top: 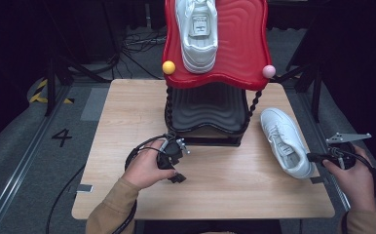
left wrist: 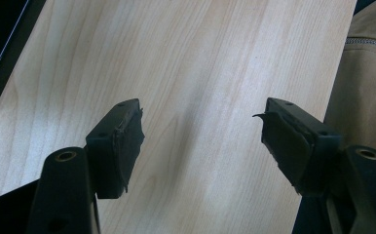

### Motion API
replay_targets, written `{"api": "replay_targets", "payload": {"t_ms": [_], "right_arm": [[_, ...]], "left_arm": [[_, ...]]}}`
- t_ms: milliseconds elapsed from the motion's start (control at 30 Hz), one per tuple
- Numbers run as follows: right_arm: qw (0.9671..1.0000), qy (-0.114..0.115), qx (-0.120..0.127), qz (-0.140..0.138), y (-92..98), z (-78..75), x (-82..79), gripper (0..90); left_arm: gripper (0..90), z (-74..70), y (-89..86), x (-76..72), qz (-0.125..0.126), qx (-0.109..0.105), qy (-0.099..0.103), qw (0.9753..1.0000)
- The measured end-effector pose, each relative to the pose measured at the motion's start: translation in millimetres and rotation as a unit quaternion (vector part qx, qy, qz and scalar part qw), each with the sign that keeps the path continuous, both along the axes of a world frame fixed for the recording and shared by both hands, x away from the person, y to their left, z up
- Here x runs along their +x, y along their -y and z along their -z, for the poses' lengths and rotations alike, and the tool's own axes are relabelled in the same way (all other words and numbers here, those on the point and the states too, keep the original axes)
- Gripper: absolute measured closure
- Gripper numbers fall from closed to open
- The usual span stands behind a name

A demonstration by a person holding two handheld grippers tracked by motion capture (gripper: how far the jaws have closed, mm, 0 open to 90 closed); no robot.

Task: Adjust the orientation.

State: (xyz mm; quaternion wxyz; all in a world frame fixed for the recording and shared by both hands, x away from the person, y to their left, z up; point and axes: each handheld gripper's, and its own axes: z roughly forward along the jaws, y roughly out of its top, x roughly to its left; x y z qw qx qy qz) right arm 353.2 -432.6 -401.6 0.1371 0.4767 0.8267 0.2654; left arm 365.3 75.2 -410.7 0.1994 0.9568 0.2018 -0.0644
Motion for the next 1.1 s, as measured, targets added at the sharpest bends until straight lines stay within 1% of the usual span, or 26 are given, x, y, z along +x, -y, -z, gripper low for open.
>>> {"api": "replay_targets", "payload": {"t_ms": [133,233,367,433,467,533,567,600,633,667,800,833,933,1000,1100], "right_arm": [[0.9999,0.003,-0.004,0.01,3.6,1.3,0.2,90.0],[0.9998,0.011,-0.01,0.014,6.5,0.5,-0.1,90.0],[0.9988,0.034,-0.024,0.024,11.8,-1.3,-1.2,90.0],[0.9979,0.043,-0.038,0.03,14.5,-1.9,-1.8,90.0],[0.9975,0.047,-0.041,0.034,15.5,-2.1,-2.0,90.0],[0.9964,0.06,-0.044,0.04,18.4,-3.1,-2.9,89.9],[0.9969,0.064,-0.026,0.037,19.9,-4.0,-3.2,89.9],[0.9969,0.064,-0.026,0.037,19.9,-4.0,-3.2,89.9],[0.997,0.068,-0.015,0.033,19.4,-4.6,-3.5,89.7],[0.9968,0.069,-0.024,0.033,18.3,-5.9,-3.7,89.6],[0.9972,0.069,-0.013,0.024,14.0,-9.0,-4.3,88.1],[0.9973,0.071,-0.007,0.02,12.9,-10.4,-4.7,87.8],[0.9972,0.074,-0.006,0.014,9.8,-14.0,-5.7,86.6],[0.9972,0.074,0.001,0.003,5.4,-18.2,-7.6,84.4],[0.9978,0.064,0.008,-0.013,0.6,-20.7,-9.7,81.8]], "left_arm": [[32.0,-0.5,-0.2,0.0,0.0,0.0,0.0,1.0],[32.0,-0.3,0.0,0.1,0.0,-0.001,0.0,1.0],[31.9,1.2,0.7,0.6,0.0,0.0,-0.001,1.0],[31.8,2.9,1.6,1.0,0.002,0.002,-0.004,1.0],[31.8,2.9,1.7,1.1,0.001,0.002,-0.004,1.0],[31.8,2.6,1.8,1.1,0.001,0.001,-0.004,1.0],[31.8,2.4,1.8,0.9,0.001,0.001,-0.004,1.0],[31.8,2.4,1.8,0.9,0.001,0.001,-0.004,1.0],[31.8,2.3,1.8,0.8,0.001,0.001,-0.003,1.0],[31.8,2.3,1.7,0.9,0.002,0.002,-0.003,1.0],[31.8,2.5,1.1,0.9,0.001,0.001,-0.004,1.0],[31.8,2.4,0.9,0.9,0.001,0.001,-0.004,1.0],[31.8,2.0,0.7,0.8,0.001,0.001,-0.003,1.0],[31.9,1.7,1.0,0.7,0.002,0.002,-0.003,1.0],[31.8,1.2,1.7,0.7,0.002,0.0,-0.004,1.0]]}}
